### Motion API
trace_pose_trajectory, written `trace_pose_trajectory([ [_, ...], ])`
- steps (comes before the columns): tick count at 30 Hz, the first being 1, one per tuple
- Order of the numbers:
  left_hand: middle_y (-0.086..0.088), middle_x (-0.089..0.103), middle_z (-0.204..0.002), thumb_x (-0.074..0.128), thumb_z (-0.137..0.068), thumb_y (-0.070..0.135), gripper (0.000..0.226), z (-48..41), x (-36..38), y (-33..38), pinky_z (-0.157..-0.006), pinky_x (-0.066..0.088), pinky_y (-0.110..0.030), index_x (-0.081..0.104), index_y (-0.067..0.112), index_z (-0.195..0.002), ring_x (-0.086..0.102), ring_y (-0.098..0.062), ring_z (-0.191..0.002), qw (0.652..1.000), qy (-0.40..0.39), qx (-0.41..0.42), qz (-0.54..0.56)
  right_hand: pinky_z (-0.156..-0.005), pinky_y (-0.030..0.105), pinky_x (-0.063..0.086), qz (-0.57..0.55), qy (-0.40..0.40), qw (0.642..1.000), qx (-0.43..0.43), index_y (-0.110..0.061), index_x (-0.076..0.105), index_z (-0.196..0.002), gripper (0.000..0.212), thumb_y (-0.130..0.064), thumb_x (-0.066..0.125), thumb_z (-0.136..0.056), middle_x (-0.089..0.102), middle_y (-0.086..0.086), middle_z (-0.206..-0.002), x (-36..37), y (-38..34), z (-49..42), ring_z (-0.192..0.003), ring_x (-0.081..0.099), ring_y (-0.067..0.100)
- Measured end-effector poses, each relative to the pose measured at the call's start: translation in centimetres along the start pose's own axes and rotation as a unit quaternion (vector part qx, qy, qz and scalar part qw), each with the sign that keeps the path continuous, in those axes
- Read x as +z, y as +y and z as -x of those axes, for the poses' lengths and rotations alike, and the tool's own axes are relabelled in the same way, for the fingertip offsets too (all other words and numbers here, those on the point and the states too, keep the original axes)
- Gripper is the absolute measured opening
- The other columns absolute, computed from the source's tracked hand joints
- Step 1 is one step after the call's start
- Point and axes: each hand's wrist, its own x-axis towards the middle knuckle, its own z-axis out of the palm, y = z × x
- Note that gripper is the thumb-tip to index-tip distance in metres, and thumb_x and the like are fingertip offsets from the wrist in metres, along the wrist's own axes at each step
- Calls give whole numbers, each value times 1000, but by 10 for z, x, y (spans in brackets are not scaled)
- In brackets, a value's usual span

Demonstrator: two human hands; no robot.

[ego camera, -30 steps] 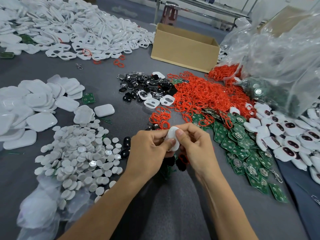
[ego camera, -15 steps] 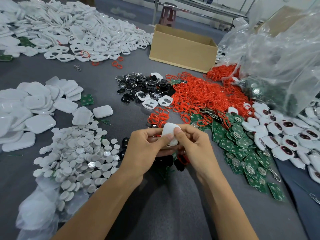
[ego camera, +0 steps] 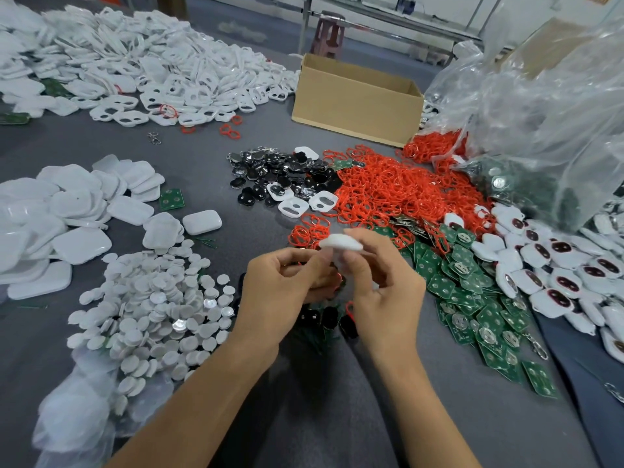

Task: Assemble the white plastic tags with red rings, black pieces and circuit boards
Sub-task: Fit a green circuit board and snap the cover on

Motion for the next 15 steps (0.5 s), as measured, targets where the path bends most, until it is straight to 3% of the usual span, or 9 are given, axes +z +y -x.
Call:
trace_pose_trajectory([
  [3,-14,76,-89,66,-75,38,33,0,2,6,-67,58,-23,79,10,-85,75,-21,-81,997,-56,-23,57,-96,23,47,30,-24,997,-68,-24,68,-106,42,9,56,-83,67,-10,-112,0,3,1,-110,61,4],
  [5,-14,76,-90,65,-81,22,19,0,1,6,-69,58,-24,77,10,-88,75,-21,-82,995,-57,-25,81,-100,22,44,16,-36,997,-62,-20,70,-104,47,14,52,-78,66,-5,-118,1,3,1,-116,58,2],
  [8,-15,76,-91,61,-88,1,16,-1,-2,5,-71,59,-26,71,3,-101,74,-21,-80,997,-39,-23,63,-95,24,48,-88,-42,995,22,-14,70,-107,43,9,51,-76,65,2,-123,2,0,3,-115,61,9],
  [12,-18,75,-90,61,-90,-4,20,-1,-1,5,-77,61,-30,68,-2,-108,73,-20,-75,999,-29,-21,31,-83,19,51,-258,-60,948,177,-7,53,-129,48,9,59,-84,67,2,-120,1,-2,0,-99,67,11],
  [15,-16,75,-87,63,-88,-3,19,1,1,5,-76,61,-28,69,-2,-106,73,-18,-74,999,-42,-19,22,-90,33,51,-306,-90,915,249,-6,59,-122,39,11,53,-87,71,12,-110,4,-3,0,-98,67,21],
])
